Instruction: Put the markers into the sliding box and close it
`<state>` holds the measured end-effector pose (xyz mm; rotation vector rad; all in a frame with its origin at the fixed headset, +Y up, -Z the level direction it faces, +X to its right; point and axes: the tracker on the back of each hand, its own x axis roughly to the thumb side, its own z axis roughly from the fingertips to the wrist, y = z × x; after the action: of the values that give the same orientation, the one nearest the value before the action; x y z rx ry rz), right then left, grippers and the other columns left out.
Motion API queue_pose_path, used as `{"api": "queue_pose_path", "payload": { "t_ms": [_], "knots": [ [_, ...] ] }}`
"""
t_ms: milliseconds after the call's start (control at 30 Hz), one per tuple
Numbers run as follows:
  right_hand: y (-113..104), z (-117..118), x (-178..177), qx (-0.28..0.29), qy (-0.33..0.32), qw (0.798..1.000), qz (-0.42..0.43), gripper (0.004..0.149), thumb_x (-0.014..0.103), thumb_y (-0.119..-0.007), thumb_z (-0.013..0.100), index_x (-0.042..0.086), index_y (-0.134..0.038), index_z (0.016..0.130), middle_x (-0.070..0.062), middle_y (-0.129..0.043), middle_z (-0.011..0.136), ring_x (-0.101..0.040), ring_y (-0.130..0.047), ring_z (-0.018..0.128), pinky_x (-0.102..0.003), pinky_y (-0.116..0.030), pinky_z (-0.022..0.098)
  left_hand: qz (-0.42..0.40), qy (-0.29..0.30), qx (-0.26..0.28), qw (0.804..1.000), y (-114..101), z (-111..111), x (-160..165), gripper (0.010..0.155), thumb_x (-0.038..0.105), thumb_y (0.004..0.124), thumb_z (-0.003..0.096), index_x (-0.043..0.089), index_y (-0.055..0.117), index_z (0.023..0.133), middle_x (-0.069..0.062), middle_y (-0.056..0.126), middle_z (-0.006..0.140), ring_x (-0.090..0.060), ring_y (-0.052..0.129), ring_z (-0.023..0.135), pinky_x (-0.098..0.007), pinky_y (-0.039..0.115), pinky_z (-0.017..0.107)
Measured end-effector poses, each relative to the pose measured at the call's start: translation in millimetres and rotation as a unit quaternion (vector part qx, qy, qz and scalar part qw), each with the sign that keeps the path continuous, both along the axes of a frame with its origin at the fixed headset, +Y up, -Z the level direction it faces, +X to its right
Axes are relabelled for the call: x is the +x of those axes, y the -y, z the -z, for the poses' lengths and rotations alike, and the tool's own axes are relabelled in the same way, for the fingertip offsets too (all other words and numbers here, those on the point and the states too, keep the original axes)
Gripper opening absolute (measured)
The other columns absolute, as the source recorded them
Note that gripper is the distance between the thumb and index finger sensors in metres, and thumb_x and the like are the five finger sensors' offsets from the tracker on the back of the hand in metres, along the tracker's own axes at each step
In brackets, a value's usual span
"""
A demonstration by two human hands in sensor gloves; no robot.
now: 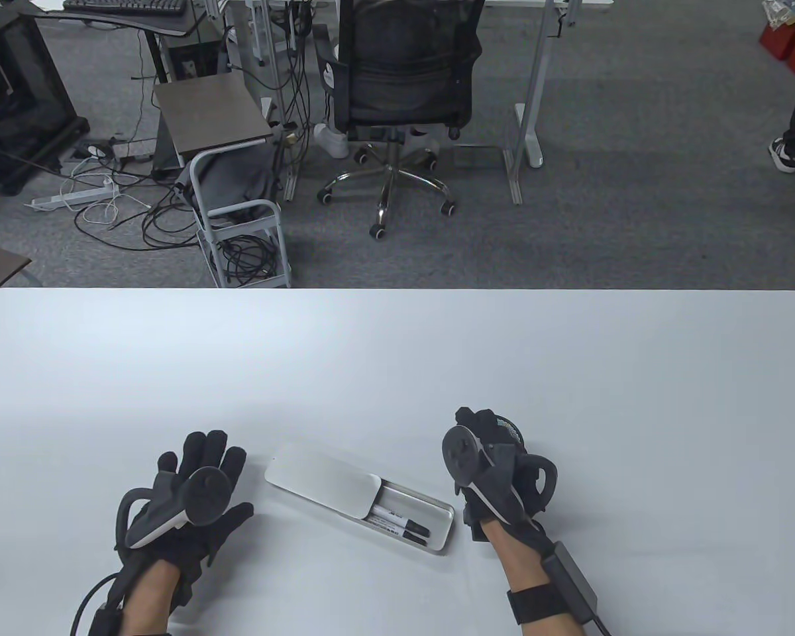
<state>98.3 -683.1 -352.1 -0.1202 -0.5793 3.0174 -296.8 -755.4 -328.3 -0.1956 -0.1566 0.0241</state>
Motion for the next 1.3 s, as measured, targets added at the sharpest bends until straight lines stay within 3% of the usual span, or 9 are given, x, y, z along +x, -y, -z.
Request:
{"api": "queue_pose_path", "payload": {
  "t_ms": [267, 667, 1067, 1300],
  "knots": [
    [-8.9, -12.0, 3.5, 0.034, -0.008, 0.999, -0.001, 0.037, 0.032, -0.087, 0.045, 0.030, -0.086, 0.081, -0.005, -0.100, 0.081, -0.014, -0.111, 0.044, -0.029, -0.094, 0.028, 0.001, 0.000, -0.001, 1.000, -0.2, -0.1, 0.1, 0.084, 0.062, 0.067, 0.0460, 0.032, 0.025, 0.113, 0.005, 0.001, 0.117, -0.025, -0.006, 0.105, -0.057, 0.007, 0.071],
    [-20.6, -30.8, 18.1, 0.080, -0.020, 0.996, 0.017, 0.037, 0.032, -0.087, 0.044, 0.030, -0.087, 0.080, -0.005, -0.098, 0.083, -0.013, -0.109, 0.048, -0.028, -0.097, 0.033, 0.002, -0.002, -0.001, 1.000, -1.1, -0.2, -0.2, 0.084, 0.062, 0.067, 0.0460, 0.032, 0.026, 0.113, 0.005, 0.001, 0.117, -0.025, -0.007, 0.105, -0.057, 0.006, 0.071],
    [-32.8, -47.1, 60.1, 0.112, -0.017, 0.985, 0.128, 0.036, 0.032, -0.088, 0.043, 0.031, -0.088, 0.079, -0.004, -0.099, 0.082, -0.013, -0.108, 0.047, -0.027, -0.097, 0.032, 0.002, -0.003, -0.001, 1.000, -1.1, -0.7, -1.1, 0.084, 0.062, 0.067, 0.0460, 0.032, 0.027, 0.113, 0.005, 0.001, 0.117, -0.025, -0.006, 0.105, -0.057, 0.007, 0.071],
    [-35.9, -57.0, 89.0, 0.142, -0.020, 0.961, 0.236, 0.036, 0.032, -0.088, 0.042, 0.030, -0.088, 0.078, -0.005, -0.099, 0.081, -0.013, -0.108, 0.046, -0.027, -0.097, 0.031, 0.002, -0.004, -0.002, 1.000, -1.0, -1.1, -1.5, 0.083, 0.062, 0.067, 0.0459, 0.032, 0.027, 0.113, 0.005, 0.001, 0.117, -0.025, -0.006, 0.105, -0.057, 0.007, 0.071]
  ]
}}
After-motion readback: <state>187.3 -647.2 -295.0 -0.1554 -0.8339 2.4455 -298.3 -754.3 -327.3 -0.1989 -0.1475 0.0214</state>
